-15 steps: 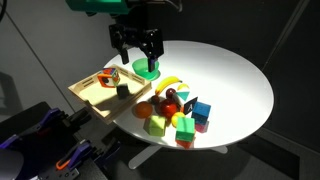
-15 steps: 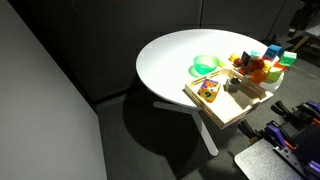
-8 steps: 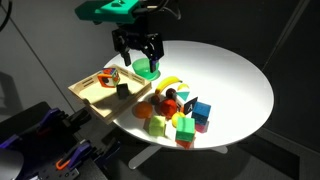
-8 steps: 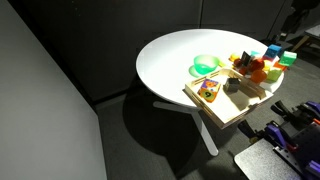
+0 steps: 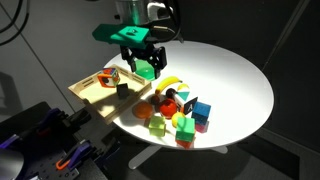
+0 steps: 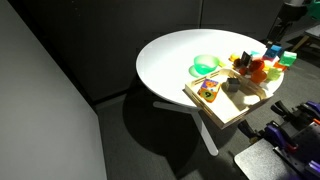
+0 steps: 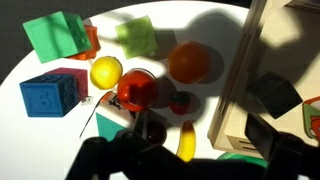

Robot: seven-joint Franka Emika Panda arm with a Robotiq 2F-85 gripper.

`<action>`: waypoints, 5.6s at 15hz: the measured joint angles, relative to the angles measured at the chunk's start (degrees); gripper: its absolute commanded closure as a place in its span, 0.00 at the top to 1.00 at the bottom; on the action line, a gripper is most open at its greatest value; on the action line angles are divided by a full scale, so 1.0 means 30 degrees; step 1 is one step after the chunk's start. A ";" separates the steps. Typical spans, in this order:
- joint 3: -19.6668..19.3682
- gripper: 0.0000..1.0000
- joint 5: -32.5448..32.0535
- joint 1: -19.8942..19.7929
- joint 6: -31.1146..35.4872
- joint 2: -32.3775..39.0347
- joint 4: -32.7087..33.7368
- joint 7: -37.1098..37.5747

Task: Pick up the orange toy from the table and put it in the tray

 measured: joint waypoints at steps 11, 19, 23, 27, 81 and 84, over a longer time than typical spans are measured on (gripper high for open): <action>0.0749 1.00 0.1956 -0.0259 0.1643 0.3177 0.0126 -0.1871; 0.1333 1.00 0.1475 -0.0642 0.2159 0.4432 0.0181 -0.1871; 0.1494 1.00 0.0889 -0.0716 0.2159 0.4667 0.0177 -0.1869; 0.1487 1.00 -0.0237 -0.0835 0.2355 0.4915 0.0151 -0.1756; 0.2757 0.48 -0.1022 -0.1886 0.4901 0.6962 0.0273 -0.1770; 0.2857 0.48 -0.1022 -0.1885 0.4292 0.6563 0.0280 -0.1783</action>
